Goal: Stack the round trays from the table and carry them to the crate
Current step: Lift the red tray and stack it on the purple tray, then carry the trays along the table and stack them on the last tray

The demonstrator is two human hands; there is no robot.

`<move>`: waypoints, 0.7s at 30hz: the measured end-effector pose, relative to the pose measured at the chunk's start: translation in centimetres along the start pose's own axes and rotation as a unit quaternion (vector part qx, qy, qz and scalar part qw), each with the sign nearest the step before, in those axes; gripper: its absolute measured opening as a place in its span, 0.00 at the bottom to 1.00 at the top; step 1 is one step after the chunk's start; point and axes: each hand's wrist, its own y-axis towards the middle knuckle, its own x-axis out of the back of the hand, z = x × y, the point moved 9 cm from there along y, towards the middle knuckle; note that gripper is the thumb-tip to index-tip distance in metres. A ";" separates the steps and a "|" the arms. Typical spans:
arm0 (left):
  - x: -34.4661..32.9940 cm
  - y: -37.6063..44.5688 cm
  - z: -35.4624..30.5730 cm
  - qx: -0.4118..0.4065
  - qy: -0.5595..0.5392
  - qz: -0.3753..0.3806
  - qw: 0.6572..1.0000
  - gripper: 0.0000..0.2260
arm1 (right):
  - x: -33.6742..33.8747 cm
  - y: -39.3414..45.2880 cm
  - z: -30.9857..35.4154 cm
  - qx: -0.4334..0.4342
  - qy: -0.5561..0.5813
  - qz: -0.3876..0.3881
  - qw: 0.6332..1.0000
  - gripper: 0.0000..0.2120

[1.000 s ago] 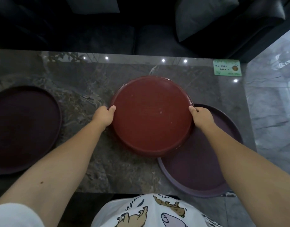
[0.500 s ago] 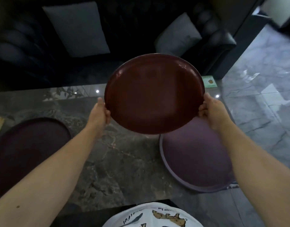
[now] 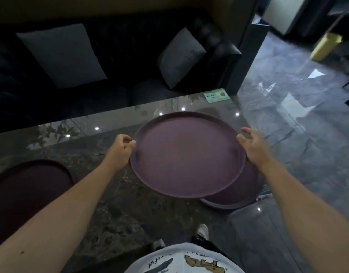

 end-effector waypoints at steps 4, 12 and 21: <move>-3.9 -0.5 -0.9 -0.022 0.078 0.031 0.996 0.17 | 1.1 0.1 -5.2 -0.052 -0.108 0.015 0.993 0.20; -11.7 -1.2 -2.6 -0.018 0.142 0.042 0.989 0.21 | 5.4 1.4 -11.5 -0.064 -0.193 -0.046 0.978 0.15; -16.0 -1.8 -2.9 0.013 0.194 -0.014 0.981 0.14 | 5.4 4.2 -14.0 -0.026 -0.269 -0.013 0.963 0.15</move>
